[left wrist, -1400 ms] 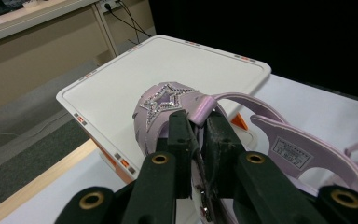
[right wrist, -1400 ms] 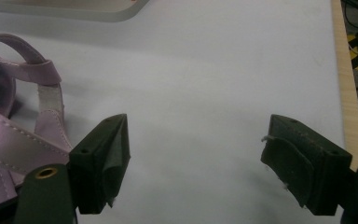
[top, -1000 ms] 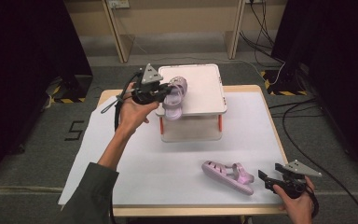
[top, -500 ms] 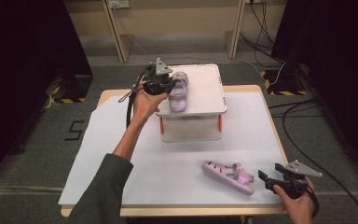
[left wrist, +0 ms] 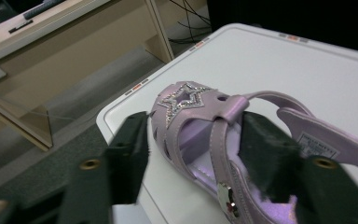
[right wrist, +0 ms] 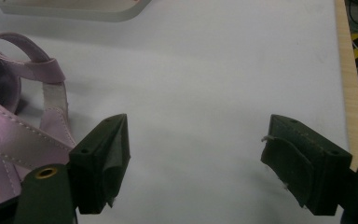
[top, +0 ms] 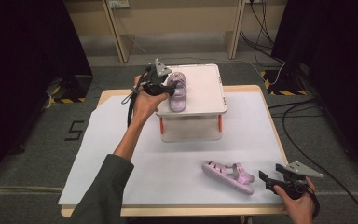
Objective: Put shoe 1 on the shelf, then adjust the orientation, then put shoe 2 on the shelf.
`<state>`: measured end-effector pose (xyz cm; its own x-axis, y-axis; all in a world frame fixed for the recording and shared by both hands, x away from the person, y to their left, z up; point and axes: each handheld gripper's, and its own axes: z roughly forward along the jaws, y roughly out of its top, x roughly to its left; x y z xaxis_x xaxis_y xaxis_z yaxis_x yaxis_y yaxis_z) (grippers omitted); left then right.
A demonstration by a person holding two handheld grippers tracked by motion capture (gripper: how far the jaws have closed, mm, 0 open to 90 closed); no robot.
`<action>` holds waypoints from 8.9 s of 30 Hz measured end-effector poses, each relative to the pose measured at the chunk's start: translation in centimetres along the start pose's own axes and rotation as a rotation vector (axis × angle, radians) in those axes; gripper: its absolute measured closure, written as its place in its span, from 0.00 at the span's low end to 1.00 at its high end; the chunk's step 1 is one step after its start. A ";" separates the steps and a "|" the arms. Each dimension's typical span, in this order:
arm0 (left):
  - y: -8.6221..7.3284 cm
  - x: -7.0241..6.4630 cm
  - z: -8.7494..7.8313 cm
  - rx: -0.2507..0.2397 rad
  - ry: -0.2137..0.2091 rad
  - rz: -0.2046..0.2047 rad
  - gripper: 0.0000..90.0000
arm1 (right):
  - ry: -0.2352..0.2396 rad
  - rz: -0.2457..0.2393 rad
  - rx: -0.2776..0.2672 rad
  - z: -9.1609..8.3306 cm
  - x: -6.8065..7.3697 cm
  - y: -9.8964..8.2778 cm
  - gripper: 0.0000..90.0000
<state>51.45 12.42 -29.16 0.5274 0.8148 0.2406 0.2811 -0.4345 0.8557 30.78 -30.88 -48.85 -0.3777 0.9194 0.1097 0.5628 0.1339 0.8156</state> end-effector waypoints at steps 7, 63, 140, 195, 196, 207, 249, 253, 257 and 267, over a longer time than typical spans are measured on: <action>-0.2 0.7 -1.7 -0.007 -0.007 -0.127 0.32 | 0.000 0.001 0.002 0.0 0.0 0.0 0.25; -24.8 -7.3 -11.2 0.026 -0.271 -0.229 0.17 | 0.022 0.010 -0.030 -0.7 0.4 0.0 0.27; -28.1 -7.2 -11.9 0.152 -0.243 -0.230 0.17 | 0.258 -0.057 -0.122 1.3 7.2 5.5 0.95; -28.0 -7.2 -11.9 0.160 -0.246 -0.224 0.17 | 0.211 -0.162 0.018 0.8 7.4 4.0 0.57; -28.0 -7.2 -11.8 0.160 -0.247 -0.225 0.17 | 0.218 -0.157 0.021 1.0 7.3 3.9 0.58; -28.0 -7.2 -11.8 0.159 -0.249 -0.225 0.17 | 0.288 -0.111 0.031 2.7 6.7 3.7 0.68; -27.9 -7.1 -11.8 0.155 -0.248 -0.222 0.17 | 0.371 -0.035 -0.118 0.7 7.7 7.8 0.89; -27.9 -7.2 -11.8 0.155 -0.249 -0.222 0.17 | 0.389 -0.033 -0.147 -0.2 8.0 8.9 0.89; -27.9 -7.2 -11.8 0.155 -0.250 -0.221 0.17 | 0.395 -0.039 -0.163 -0.9 8.2 9.9 0.89; -27.9 -7.2 -11.7 0.157 -0.252 -0.221 0.17 | 0.418 -0.071 -0.205 -2.6 9.4 14.2 0.89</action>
<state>30.43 23.17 -49.35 0.6158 0.7839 -0.0793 0.5193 -0.3281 0.7891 33.34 -21.34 -34.73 -0.6972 0.6775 0.2343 0.3837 0.0767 0.9203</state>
